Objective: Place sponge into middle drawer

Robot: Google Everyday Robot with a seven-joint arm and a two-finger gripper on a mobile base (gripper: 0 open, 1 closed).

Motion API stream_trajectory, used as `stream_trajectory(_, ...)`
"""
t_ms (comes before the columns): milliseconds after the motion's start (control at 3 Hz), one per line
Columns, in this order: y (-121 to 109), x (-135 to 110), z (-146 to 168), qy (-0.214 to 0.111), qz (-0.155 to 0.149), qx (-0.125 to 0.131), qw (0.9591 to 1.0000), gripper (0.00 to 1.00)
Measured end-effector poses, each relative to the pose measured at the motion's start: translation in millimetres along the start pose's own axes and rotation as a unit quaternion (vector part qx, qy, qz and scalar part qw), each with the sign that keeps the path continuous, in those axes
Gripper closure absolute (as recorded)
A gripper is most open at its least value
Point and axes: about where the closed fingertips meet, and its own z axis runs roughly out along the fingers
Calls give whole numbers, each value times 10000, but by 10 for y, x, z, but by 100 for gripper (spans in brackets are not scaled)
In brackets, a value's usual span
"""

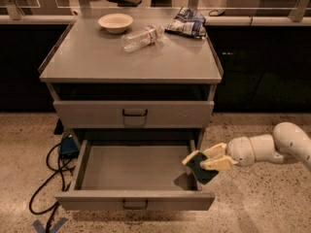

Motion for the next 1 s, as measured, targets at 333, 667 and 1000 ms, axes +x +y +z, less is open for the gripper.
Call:
stream_trajectory(333,301,303,626,220,-43,-912,9956,100)
stream_trajectory(667,337,325,675,250,-35,-978,9949,100)
stream_trajectory(1000,283,237,659,68,-480,-597,9970,100)
